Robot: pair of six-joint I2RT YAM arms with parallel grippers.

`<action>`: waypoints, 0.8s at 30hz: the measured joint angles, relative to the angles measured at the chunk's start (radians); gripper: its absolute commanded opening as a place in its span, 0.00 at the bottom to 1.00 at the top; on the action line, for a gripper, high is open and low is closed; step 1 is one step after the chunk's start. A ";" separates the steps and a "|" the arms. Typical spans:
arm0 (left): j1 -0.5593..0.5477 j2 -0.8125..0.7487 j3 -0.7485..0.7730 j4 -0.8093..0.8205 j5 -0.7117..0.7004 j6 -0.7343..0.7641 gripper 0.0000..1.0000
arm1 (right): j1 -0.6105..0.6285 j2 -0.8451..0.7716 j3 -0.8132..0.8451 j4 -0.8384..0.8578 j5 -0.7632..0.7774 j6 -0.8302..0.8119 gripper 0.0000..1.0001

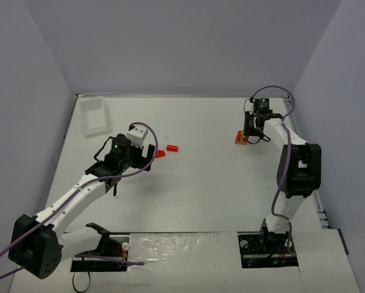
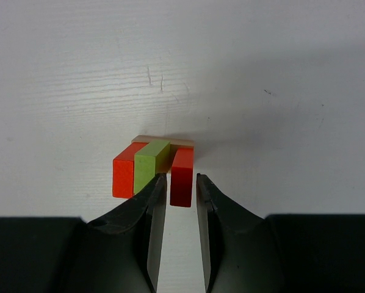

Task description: Build the wood block tower

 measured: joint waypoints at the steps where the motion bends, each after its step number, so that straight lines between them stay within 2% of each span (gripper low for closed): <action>1: 0.000 0.000 0.000 0.000 0.000 0.000 0.91 | 0.000 0.000 0.000 0.000 0.000 0.000 0.24; 24: 0.000 0.003 0.000 0.000 0.011 0.000 0.91 | 0.000 -0.079 0.000 -0.006 0.017 0.001 0.27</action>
